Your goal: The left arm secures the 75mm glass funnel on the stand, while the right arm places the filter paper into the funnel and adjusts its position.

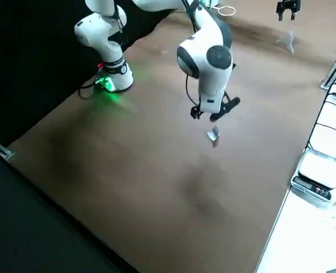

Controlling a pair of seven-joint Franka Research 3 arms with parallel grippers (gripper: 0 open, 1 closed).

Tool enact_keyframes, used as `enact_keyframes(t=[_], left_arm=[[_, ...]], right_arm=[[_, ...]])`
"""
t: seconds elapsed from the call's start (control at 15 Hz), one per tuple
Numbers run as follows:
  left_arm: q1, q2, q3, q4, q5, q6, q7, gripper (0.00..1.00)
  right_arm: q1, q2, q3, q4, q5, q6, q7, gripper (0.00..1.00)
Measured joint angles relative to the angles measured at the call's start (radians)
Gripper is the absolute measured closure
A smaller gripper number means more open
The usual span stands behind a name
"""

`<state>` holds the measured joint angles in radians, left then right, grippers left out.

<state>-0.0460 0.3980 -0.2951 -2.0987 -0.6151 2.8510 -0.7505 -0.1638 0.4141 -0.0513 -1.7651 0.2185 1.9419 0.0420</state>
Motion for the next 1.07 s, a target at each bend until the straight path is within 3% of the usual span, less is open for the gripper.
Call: enact_keyframes(t=[0.27,0.33,0.73,1.07], left_arm=[[-0.004,0.064,0.0,0.062,0.0,0.0,0.054,0.0],[-0.01,0.105,-0.001,0.115,0.0,0.0,0.054,0.0],[-0.018,0.195,-0.003,0.222,0.0,0.0,0.054,0.0],[-0.029,0.245,-0.003,0.279,0.0,0.0,0.054,0.04]], right_arm=[[-0.013,0.064,0.003,0.001,0.007,0.117,0.132,0.1],[-0.01,0.094,0.01,0.005,0.01,0.164,0.233,0.12],[0.013,0.153,0.019,0.052,0.025,0.18,0.376,0.22],[0.025,0.192,0.02,0.065,0.157,0.215,0.385,0.37]])
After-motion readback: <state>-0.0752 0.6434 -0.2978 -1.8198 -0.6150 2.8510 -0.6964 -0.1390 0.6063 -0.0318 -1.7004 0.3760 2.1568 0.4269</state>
